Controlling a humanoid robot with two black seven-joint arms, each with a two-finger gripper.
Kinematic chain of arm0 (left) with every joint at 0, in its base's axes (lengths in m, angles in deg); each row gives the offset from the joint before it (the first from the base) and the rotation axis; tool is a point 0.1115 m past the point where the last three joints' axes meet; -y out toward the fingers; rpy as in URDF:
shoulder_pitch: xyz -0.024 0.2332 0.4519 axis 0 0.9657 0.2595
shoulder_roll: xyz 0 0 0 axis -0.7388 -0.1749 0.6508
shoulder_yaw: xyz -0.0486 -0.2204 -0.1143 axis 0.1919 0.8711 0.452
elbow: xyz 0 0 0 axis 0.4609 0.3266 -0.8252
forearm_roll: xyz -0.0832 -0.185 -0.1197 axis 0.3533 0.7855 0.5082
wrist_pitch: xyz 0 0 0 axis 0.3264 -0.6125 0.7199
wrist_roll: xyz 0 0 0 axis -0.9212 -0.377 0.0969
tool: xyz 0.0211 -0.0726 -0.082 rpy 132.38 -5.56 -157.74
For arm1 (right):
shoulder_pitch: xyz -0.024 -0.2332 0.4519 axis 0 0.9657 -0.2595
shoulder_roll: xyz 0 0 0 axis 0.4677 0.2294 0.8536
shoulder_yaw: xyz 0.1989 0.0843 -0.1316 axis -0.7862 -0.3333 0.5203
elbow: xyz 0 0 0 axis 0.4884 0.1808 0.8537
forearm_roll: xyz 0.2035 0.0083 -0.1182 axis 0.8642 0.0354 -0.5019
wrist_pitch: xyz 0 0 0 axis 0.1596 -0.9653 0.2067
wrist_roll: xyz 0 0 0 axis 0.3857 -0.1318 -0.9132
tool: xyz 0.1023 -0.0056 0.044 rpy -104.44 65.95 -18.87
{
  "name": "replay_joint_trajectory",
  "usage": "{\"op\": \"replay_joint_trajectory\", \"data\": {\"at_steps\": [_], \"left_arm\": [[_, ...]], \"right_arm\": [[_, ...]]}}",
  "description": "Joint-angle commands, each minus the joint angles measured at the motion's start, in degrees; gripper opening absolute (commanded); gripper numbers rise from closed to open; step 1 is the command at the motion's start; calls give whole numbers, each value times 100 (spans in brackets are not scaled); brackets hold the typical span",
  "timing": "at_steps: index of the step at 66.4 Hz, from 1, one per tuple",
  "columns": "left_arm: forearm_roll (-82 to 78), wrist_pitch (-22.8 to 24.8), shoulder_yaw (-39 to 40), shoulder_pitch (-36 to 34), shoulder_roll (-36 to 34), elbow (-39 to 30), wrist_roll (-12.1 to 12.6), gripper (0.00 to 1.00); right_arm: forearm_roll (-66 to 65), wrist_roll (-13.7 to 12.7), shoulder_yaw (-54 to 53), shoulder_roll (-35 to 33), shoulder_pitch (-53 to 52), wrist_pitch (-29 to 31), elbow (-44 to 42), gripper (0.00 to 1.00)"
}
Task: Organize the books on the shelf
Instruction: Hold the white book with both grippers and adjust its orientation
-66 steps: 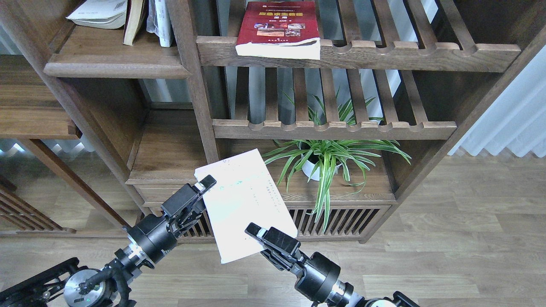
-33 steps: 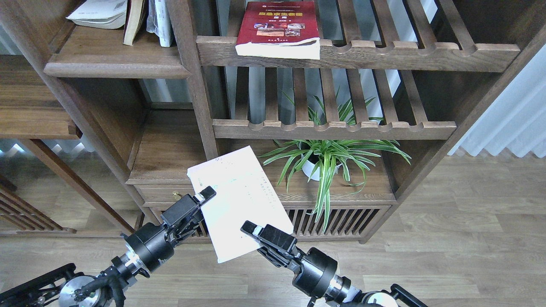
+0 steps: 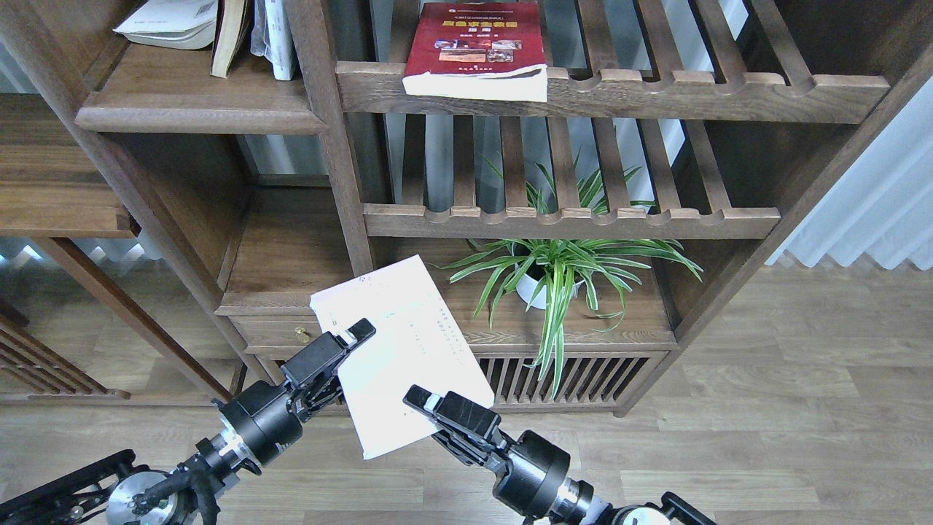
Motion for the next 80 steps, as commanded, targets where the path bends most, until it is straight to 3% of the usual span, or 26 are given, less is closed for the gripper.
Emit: {"op": "replay_joint_trajectory", "data": {"at_steps": [1, 4, 7, 8, 11, 40, 67, 72, 80], "left_arm": [[-1, -1, -112, 8, 1, 1, -15, 54], [-1, -1, -147, 17, 1, 9, -33, 45], [-1, -1, -191, 70, 1, 18, -33, 27], [-1, -1, -209, 87, 1, 18, -41, 16], [-1, -1, -244, 96, 1, 18, -41, 6], [-1, -1, -288, 79, -52, 18, -164, 2], [17, -1, -51, 105, -316, 18, -191, 2], [17, -1, -33, 123, -325, 18, -217, 2], [8, -1, -16, 131, -325, 18, -217, 2]], "right_arm": [[-6, -1, 3, 52, 16, 0, 7, 6], [-6, -10, 3, 60, 16, 0, 7, 6], [-15, -10, 3, 60, 16, 0, 7, 6], [-15, -2, 3, 60, 16, 0, 7, 6], [-15, -2, 3, 69, 16, 0, 7, 6], [-15, 16, -32, 69, 7, 0, -19, 8], [20, 69, -374, 34, -310, 0, -590, 13], [20, 69, -374, 52, -310, 0, -590, 18], [2, 60, -357, 34, -310, 0, -590, 36]]}}
